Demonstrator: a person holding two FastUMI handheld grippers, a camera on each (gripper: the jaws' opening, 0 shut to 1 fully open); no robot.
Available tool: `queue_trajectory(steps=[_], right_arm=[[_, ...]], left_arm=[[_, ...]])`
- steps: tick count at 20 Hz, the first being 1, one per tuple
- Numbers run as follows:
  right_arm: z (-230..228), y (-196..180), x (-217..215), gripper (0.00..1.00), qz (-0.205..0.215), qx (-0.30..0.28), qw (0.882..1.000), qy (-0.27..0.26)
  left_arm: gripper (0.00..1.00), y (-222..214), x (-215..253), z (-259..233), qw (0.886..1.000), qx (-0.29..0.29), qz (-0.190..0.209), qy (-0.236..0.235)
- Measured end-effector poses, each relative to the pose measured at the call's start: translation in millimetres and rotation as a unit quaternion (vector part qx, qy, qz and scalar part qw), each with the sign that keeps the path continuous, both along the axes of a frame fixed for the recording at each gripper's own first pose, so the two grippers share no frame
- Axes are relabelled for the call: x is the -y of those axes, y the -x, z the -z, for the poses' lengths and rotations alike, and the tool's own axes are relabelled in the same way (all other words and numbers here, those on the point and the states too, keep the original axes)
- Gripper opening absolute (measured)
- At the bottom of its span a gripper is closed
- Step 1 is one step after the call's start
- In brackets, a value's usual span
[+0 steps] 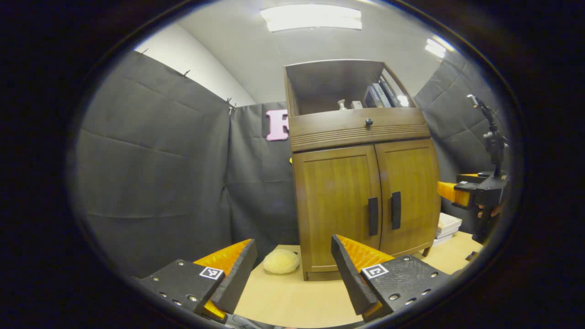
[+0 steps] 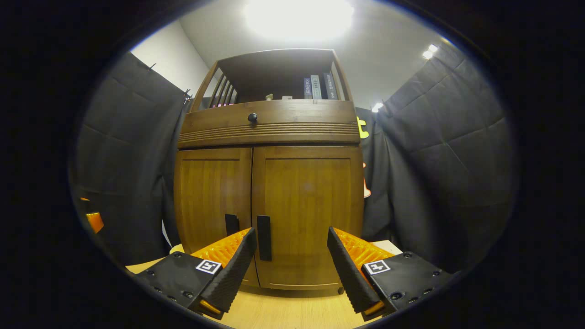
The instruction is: Open the right door of the double-door shoe cabinet with the right hand, and open the left door with the left hand.
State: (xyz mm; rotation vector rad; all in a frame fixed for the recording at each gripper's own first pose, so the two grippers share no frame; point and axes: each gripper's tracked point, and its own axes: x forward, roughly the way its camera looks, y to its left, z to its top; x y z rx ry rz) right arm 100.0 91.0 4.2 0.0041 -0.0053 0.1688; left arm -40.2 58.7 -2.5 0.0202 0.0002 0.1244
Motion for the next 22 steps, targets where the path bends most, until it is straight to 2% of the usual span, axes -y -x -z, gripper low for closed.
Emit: queue_trajectory(steps=[22], right_arm=[[70.6,-130.8,-73.1,0.96,-0.037,-0.069,0.997,-0.025]], left_arm=[[0.94,42.6,-53.9,3.6,0.996,-0.015,-0.077,-0.031]])
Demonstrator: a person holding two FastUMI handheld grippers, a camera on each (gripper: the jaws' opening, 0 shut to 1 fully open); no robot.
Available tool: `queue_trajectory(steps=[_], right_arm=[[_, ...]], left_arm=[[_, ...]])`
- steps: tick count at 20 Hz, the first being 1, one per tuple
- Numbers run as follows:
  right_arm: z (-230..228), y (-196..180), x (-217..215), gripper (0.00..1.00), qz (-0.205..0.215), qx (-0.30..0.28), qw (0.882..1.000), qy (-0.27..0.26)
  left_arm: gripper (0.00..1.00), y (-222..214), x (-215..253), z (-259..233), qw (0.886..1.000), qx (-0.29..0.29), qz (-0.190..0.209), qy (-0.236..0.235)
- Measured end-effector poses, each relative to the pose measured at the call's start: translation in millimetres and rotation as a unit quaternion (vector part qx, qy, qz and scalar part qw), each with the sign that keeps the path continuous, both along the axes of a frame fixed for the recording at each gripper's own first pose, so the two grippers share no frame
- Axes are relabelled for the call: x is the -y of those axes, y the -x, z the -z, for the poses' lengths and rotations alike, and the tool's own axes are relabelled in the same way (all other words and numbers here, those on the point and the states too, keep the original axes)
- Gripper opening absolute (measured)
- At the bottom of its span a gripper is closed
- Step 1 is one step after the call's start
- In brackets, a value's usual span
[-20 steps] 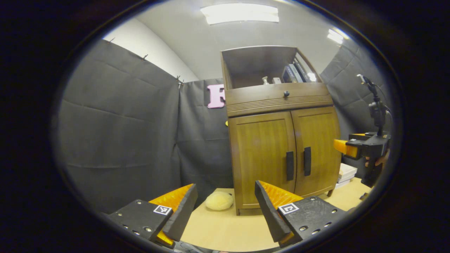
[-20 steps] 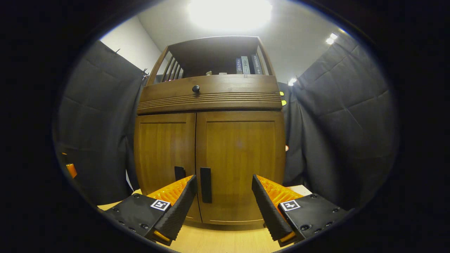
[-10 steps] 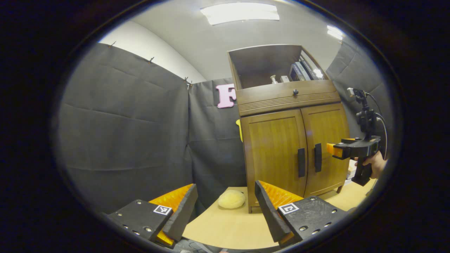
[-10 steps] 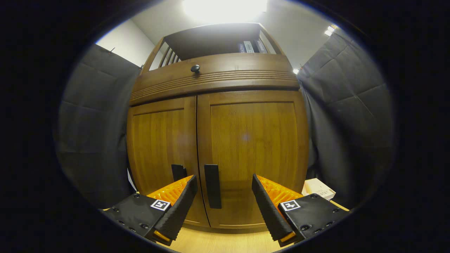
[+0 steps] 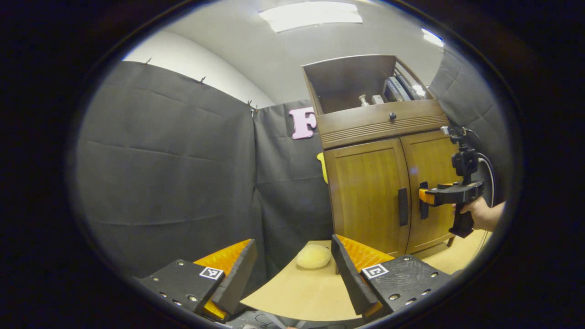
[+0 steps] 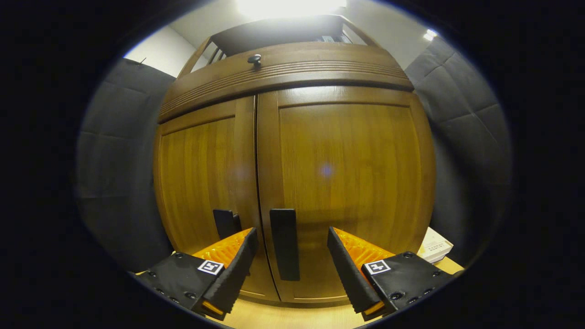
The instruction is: Open the right door of the double-door shoe cabinet with the right hand, and open the left door with the left hand.
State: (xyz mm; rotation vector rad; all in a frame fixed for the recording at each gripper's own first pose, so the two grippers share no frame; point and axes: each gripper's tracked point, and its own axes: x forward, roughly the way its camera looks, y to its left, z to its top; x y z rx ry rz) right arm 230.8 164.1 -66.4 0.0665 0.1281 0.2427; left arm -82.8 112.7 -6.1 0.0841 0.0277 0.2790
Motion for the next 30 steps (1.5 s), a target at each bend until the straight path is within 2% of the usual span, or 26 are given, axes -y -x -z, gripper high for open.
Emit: queue_trajectory(steps=[2,3,5,6,9,11,12,13,14,16,17,20,21,27,29,30], right_arm=[[5.1,-8.1,-6.3,0.87,-0.001,-0.008,1.0,0.003],[8.6,-12.1,-9.9,0.87,-0.002,-0.012,1.0,0.005],[14.6,-17.9,-13.3,0.67,-0.004,-0.02,1.0,0.015],[15.9,-18.6,-16.1,0.63,-0.006,-0.022,1.0,0.021],[22.7,-19.6,-21.1,0.63,-0.012,-0.029,0.999,0.027],[25.6,-20.8,-15.6,0.63,0.004,-0.026,0.999,0.029],[24.3,-22.9,-17.0,0.47,0.002,-0.027,0.999,0.022],[28.0,-25.5,-18.6,0.36,0.004,-0.032,0.999,0.016],[25.0,-14.3,-14.1,0.36,0.004,-0.033,0.999,0.007],[25.8,-27.2,-18.6,0.19,0.003,-0.034,0.999,0.004],[25.9,-25.0,-18.5,0.23,0.0,-0.039,0.999,0.003],[22.0,-19.7,-17.1,0.19,-0.011,-0.043,0.999,-0.004],[20.9,-15.5,-16.3,0.22,-0.014,-0.042,0.999,-0.004],[18.3,2.2,-11.9,0.22,-0.027,-0.043,0.999,-0.007],[15.0,14.6,-6.8,0.19,-0.031,-0.043,0.999,-0.008],[17.7,23.1,-3.5,0.22,-0.034,-0.044,0.998,-0.009]], left_arm=[[0.94,5.4,-2.8,0.9,1.0,0.0,-0.004,-0.001],[0.94,5.7,-4.7,1.1,1.0,-0.001,-0.006,-0.001],[0.94,9.8,-4.7,-0.6,1.0,-0.001,-0.011,-0.001],[0.94,10.9,-5.3,0.0,1.0,-0.001,-0.013,0.0],[0.94,12.4,-7.2,-0.1,1.0,-0.002,-0.018,0.002],[0.94,12.5,-7.7,1.3,1.0,-0.002,-0.02,0.002],[0.94,12.1,-8.0,2.9,1.0,-0.002,-0.021,0.002],[0.94,11.9,-7.8,3.2,1.0,-0.001,-0.021,0.001],[0.94,12.4,-7.2,4.4,1.0,-0.001,-0.021,0.001],[0.94,11.3,-6.9,4.5,1.0,0.001,-0.018,0.0],[0.94,11.5,-6.8,3.5,1.0,0.002,-0.016,0.001],[0.94,11.1,-6.4,1.5,1.0,0.006,-0.01,0.001],[0.94,10.5,-6.1,0.3,1.0,0.007,-0.007,0.001],[0.94,6.6,-2.9,-1.7,1.0,0.014,0.018,0.003],[0.94,3.3,-2.0,-1.1,0.999,0.016,0.028,0.005],[0.94,2.7,-1.2,-0.8,0.999,0.016,0.033,0.005]])
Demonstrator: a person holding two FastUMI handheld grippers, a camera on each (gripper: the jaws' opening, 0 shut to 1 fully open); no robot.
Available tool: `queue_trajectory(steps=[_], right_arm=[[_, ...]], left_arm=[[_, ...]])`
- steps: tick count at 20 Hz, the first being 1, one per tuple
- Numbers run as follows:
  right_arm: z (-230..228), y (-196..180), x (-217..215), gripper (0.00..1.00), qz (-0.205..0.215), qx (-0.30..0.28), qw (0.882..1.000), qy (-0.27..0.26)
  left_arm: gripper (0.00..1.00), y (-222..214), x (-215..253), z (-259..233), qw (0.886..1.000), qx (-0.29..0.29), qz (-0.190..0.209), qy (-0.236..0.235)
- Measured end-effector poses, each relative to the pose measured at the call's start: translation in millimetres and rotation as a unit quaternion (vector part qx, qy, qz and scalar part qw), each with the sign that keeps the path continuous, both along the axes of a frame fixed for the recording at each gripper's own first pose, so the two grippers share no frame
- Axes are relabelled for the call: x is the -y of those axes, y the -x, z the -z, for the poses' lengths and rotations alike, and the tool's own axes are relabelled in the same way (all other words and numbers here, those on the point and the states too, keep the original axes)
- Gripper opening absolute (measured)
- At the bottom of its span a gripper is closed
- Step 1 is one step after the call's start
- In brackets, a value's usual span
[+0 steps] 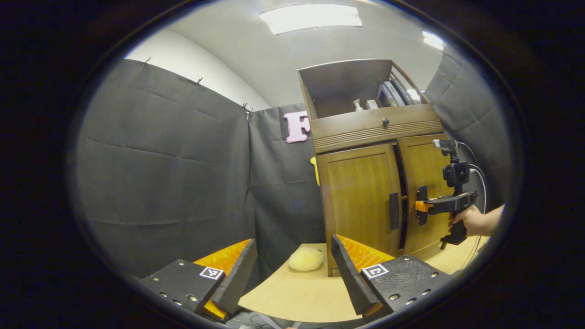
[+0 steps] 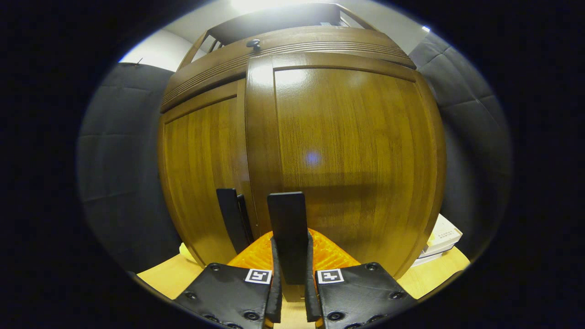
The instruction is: Open the right door of the double-door shoe cabinet with the right hand, and open the left door with the left hand.
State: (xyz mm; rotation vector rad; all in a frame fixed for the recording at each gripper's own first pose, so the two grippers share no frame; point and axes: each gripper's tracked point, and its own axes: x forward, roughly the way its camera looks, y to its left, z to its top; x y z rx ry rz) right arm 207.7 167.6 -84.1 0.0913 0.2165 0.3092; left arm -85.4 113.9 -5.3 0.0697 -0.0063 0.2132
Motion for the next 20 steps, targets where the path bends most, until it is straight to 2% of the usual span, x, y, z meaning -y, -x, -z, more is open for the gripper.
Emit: queue_trajectory(steps=[3,4,6,7,8,10,11,16,17,19,20], right_arm=[[-2.4,11.0,5.6,0.22,-0.011,0.0,1.0,0.0],[-2.7,15.7,8.5,0.25,-0.014,-0.001,1.0,-0.001],[-3.0,27.4,13.9,0.19,-0.021,-0.003,1.0,-0.003],[-3.1,32.3,16.1,0.22,-0.024,-0.003,1.0,-0.002],[-4.1,36.9,19.1,0.19,-0.027,-0.003,1.0,0.0],[-5.2,44.9,25.8,0.19,-0.032,-0.001,0.999,0.006],[-5.2,49.5,28.0,0.22,-0.034,-0.001,0.999,0.008],[-8.7,70.8,47.0,0.25,-0.044,-0.003,0.999,0.01],[-7.8,75.8,52.2,0.22,-0.045,-0.002,0.999,0.013],[-8.0,83.7,60.7,0.25,-0.045,-0.001,0.999,0.021],[-8.8,87.4,66.1,0.22,-0.044,0.0,0.999,0.025]], left_arm=[[0.95,-2.9,2.6,-1.2,1.0,0.004,0.016,0.001],[0.94,-4.0,3.4,-0.1,1.0,0.005,0.022,0.002],[0.94,-6.1,5.0,-0.7,0.999,0.007,0.033,0.003],[0.94,-6.7,5.9,-1.7,0.999,0.008,0.04,0.004],[0.95,-6.9,6.5,-1.6,0.999,0.009,0.045,0.005],[0.95,-8.4,8.4,-2.0,0.998,0.011,0.057,0.005],[0.95,-9.4,10.1,-2.2,0.998,0.011,0.062,0.006],[0.94,-14.8,16.5,-2.0,0.996,0.013,0.086,0.008],[0.94,-14.6,17.4,-3.3,0.996,0.013,0.091,0.009],[0.94,-15.2,19.5,-2.4,0.995,0.012,0.102,0.011],[0.94,-16.1,21.0,-0.9,0.994,0.012,0.108,0.011]])
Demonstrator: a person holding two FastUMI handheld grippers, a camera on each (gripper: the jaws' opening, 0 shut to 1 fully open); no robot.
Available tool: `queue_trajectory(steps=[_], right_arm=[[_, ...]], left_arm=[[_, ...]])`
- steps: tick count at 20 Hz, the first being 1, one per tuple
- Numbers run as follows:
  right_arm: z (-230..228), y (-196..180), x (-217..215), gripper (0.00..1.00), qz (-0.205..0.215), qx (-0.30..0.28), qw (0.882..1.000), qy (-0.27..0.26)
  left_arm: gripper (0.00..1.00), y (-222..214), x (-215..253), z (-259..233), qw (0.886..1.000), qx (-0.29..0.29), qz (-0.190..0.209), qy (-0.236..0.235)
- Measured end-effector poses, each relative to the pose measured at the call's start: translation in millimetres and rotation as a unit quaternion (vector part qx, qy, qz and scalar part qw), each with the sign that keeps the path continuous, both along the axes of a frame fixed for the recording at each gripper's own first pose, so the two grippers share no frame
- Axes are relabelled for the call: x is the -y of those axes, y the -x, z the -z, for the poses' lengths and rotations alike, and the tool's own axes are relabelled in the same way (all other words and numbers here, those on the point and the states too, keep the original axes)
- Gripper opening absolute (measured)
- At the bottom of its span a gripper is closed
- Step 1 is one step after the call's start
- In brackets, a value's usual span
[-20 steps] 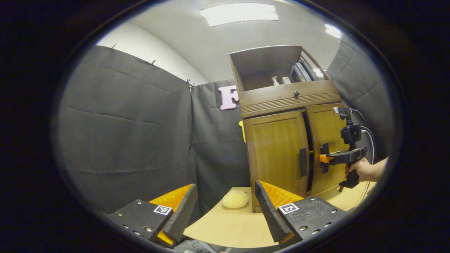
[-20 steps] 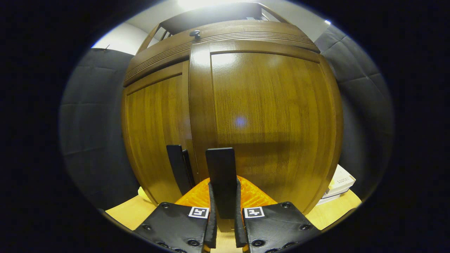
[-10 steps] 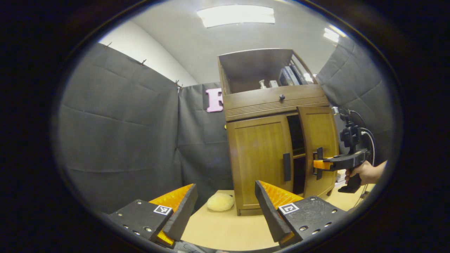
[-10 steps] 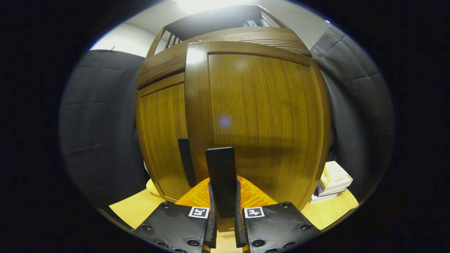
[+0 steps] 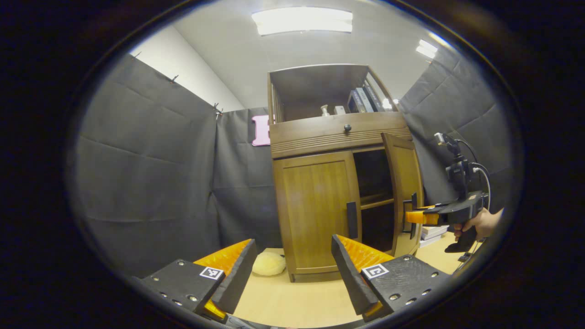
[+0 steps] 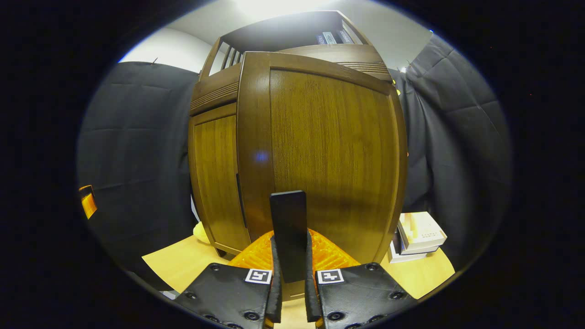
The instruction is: Open the right door of the double-door shoe cabinet with the right hand, and open the left door with the left hand.
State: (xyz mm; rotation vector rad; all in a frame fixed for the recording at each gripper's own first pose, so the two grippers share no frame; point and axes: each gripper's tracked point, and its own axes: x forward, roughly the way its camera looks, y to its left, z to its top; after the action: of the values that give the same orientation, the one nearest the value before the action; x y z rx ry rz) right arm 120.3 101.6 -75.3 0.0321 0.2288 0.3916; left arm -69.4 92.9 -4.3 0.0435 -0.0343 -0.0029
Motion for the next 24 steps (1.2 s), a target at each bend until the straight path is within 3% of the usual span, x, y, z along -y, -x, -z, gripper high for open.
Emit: queue_trajectory(steps=[7,8,10,11,16,18,20,24], right_arm=[[-3.9,23.5,33.7,0.25,0.007,0.003,1.0,0.016],[-4.0,26.1,38.6,0.19,0.009,0.002,1.0,0.019],[-4.7,30.2,47.6,0.22,0.013,-0.001,1.0,0.02],[-4.4,33.1,52.0,0.19,0.016,-0.002,1.0,0.021],[-6.6,42.3,82.2,0.19,0.037,-0.003,0.999,0.035],[-7.8,44.9,95.0,0.25,0.048,-0.005,0.998,0.036],[-8.4,46.9,107.0,0.18,0.057,-0.006,0.998,0.041],[-8.3,48.4,127.4,0.21,0.074,-0.009,0.996,0.044]], left_arm=[[0.94,-5.9,8.1,-2.4,0.999,0.003,0.045,-0.003],[0.94,-6.2,8.9,-2.8,0.999,0.003,0.052,-0.003],[0.94,-6.3,11.2,-3.6,0.998,0.004,0.064,-0.003],[0.94,-6.6,12.8,-3.8,0.998,0.004,0.07,-0.002],[0.94,-1.8,18.4,-7.2,0.996,0.007,0.093,-0.003],[0.94,-1.8,21.9,-9.4,0.995,0.006,0.101,-0.003],[0.94,-8.8,29.8,-7.9,0.994,0.005,0.11,-0.002],[0.94,-14.6,39.0,-6.6,0.992,0.005,0.128,-0.003]])
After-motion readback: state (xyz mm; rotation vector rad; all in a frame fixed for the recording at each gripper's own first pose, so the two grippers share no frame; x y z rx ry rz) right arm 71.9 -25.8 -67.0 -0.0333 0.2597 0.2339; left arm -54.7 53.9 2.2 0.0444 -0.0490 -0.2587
